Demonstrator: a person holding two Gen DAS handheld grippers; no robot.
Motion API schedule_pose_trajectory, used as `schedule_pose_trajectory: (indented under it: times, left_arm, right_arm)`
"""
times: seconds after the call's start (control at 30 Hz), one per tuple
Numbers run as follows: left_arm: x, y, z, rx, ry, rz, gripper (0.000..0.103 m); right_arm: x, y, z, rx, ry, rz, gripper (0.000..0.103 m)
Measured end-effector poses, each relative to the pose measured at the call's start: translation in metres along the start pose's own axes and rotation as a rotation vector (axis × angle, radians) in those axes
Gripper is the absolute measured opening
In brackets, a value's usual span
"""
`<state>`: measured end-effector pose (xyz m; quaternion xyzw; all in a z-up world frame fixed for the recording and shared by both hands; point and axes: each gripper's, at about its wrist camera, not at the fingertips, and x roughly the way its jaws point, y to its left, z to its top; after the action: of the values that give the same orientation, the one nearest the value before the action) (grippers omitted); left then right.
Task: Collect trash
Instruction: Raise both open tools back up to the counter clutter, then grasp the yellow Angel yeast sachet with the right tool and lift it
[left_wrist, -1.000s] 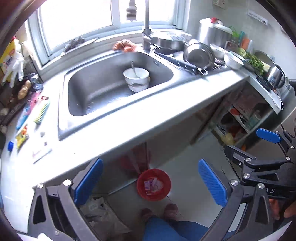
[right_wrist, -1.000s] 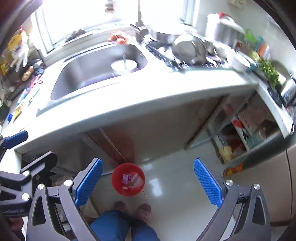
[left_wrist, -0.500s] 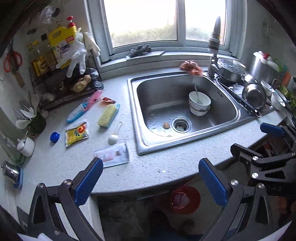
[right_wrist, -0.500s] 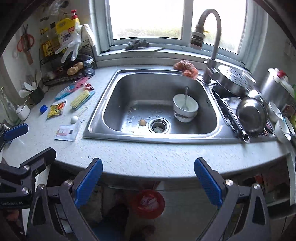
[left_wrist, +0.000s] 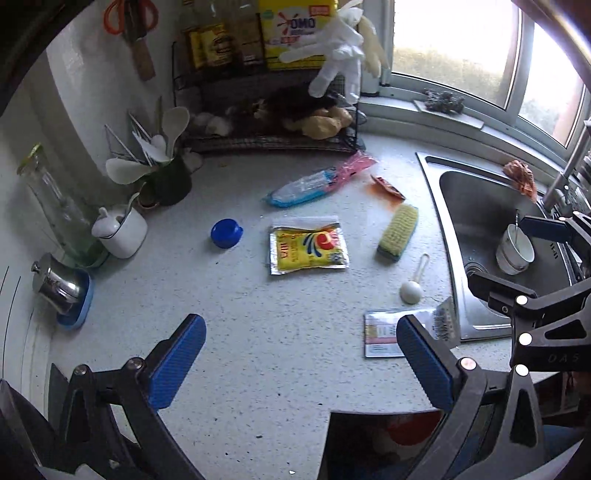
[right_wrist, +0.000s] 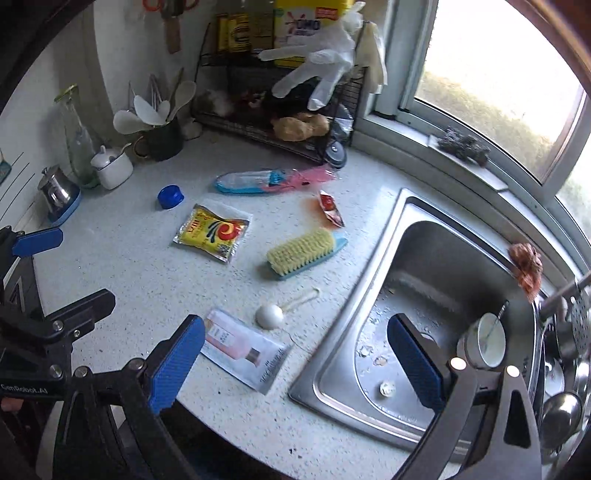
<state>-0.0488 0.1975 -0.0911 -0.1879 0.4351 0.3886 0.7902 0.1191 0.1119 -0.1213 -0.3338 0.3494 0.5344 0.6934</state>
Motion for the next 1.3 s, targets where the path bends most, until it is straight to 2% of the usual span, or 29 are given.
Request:
schedule_pose_trajectory:
  times: [0.27,0.47,0.53,0.6,0.7,1.0,1.1,1.2,1.3]
  left_arm:
    - [0.048,0.07,0.002,-0.169,0.085,0.007,0.103]
    - [0.071,0.095,-0.003,-0.228,0.127,0.028,0.103]
    - [0.082,0.1,-0.005,-0.25,0.144,0.029,0.103]
    - [0.091,0.103,-0.007,-0.266,0.164,0.025,0.103]
    - [0.101,0.106,-0.008,-0.275,0.181,0.028,0.103]
    - [0.126,0.111,-0.005,-0.261,0.227,0.024,0.103]
    - [0.134,0.112,-0.005,-0.241,0.249,0.051,0.103]
    - [0.138,0.117,-0.006,-0.259,0.254,0.034,0.103]
    - [0.141,0.118,-0.007,-0.251,0.256,0.032,0.103]
  right_arm:
    - [0.062,0.049,0.053,-0.212,0.074,0.114,0.099]
    - [0.105,0.079,0.077,-0.389,0.145,0.215,0.099]
    - [0.121,0.087,0.082,-0.442,0.183,0.245,0.092]
    - [0.134,0.096,0.085,-0.509,0.208,0.238,0.087]
    - [0.149,0.106,0.088,-0.584,0.237,0.234,0.086]
    - [0.18,0.122,0.094,-0.686,0.297,0.219,0.084]
    - [0.191,0.129,0.093,-0.699,0.334,0.222,0.072]
    - [0.194,0.133,0.101,-0.69,0.33,0.246,0.07]
    - [0.191,0.138,0.105,-0.678,0.319,0.251,0.06]
